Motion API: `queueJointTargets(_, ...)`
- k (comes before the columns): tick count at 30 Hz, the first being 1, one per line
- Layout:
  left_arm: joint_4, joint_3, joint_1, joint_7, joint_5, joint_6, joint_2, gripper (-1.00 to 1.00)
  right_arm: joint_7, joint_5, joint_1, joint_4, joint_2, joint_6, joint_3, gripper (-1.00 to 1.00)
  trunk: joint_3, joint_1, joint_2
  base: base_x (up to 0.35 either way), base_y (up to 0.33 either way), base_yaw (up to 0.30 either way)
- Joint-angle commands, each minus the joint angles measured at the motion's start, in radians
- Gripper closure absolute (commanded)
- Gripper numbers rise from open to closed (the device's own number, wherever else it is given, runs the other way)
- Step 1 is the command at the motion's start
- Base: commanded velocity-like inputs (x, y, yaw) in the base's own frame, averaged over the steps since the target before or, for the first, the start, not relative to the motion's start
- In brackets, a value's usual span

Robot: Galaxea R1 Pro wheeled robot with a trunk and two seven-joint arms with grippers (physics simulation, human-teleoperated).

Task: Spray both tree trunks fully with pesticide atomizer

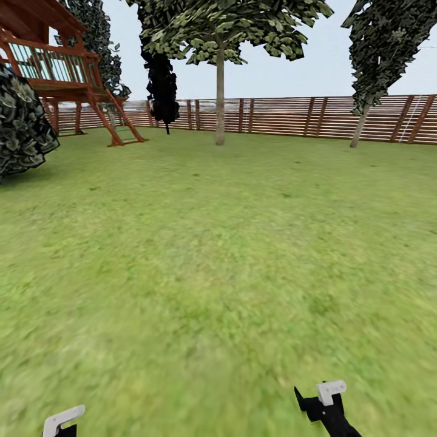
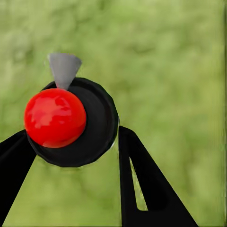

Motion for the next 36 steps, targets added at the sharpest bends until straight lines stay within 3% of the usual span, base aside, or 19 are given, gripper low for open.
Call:
queueJointTargets(1,0.001,0.005,-0.001,0.002,-0.011,-0.004,0.0,1.0,0.005,0.006,-0.001,0.001,0.0,-0.003,-0.009,-1.0,-0.001,0.0,0.0,0.341,0.0,0.0)
queueJointTargets(36,0.001,0.005,-0.001,0.002,-0.011,-0.004,0.0,1.0,0.005,0.007,-0.001,0.002,0.0,-0.002,-0.009,-1.0,-0.001,0.0,0.0,0.341,0.0,0.0)
